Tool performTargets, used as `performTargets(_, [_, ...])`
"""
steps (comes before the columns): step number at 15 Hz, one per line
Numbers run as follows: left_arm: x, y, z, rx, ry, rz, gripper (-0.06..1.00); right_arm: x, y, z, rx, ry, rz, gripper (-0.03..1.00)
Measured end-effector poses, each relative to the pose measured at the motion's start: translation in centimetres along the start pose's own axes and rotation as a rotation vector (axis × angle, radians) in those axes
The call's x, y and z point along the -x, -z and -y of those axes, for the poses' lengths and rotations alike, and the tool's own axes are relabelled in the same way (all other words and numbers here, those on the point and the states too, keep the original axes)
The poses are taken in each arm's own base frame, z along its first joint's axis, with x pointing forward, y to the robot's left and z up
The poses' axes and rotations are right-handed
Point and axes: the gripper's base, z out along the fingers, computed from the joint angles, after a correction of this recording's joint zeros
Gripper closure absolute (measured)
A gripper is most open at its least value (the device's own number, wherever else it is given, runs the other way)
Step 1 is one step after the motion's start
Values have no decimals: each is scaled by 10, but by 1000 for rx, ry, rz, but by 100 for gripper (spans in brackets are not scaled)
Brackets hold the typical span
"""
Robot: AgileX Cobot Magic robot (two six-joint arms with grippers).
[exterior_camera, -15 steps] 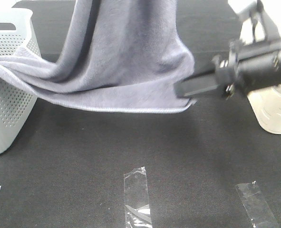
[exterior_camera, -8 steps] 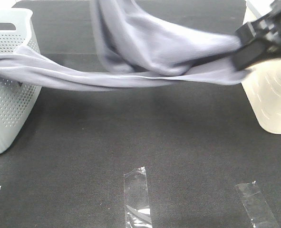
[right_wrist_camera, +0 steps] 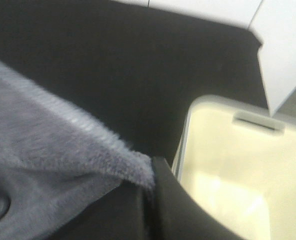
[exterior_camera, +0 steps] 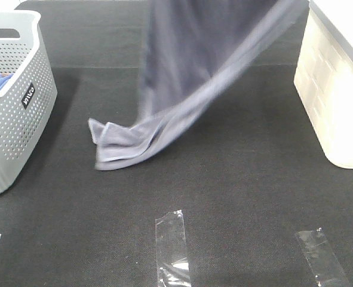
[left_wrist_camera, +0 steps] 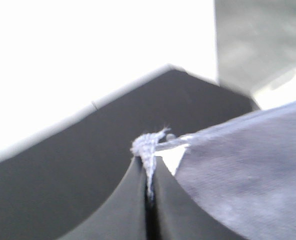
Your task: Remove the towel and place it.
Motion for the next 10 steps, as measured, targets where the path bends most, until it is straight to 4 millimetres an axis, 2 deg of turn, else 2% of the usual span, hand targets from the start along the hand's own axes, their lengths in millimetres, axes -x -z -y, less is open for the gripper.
performTargets(1, [8, 5, -7, 22, -15, 41, 94, 9, 3, 1, -3, -1, 38, 97])
performTargets(2, [31, 22, -23, 73, -40, 151, 94, 33, 11, 3, -8, 6, 143, 97])
performTargets(3, [45, 36, -31, 95, -41, 206, 94, 48, 20, 4, -5, 10, 221, 97])
performTargets(5, [70, 66, -43, 126, -39, 260, 94, 65, 35, 4, 16, -23, 303, 97])
performTargets(6, [75, 75, -45, 130, -38, 253, 94, 66, 37, 4, 26, -33, 308, 97])
performTargets(7, [76, 79, -46, 130, -36, 237, 94, 66, 37, 1, 58, -62, 298, 97])
performTargets(9, [64, 76, -47, 120, -30, 107, 94, 56, 23, -6, 116, -81, 196, 97])
performTargets(10, [36, 62, -48, 102, -23, -97, 94, 42, -1, -14, 170, -73, 52, 97])
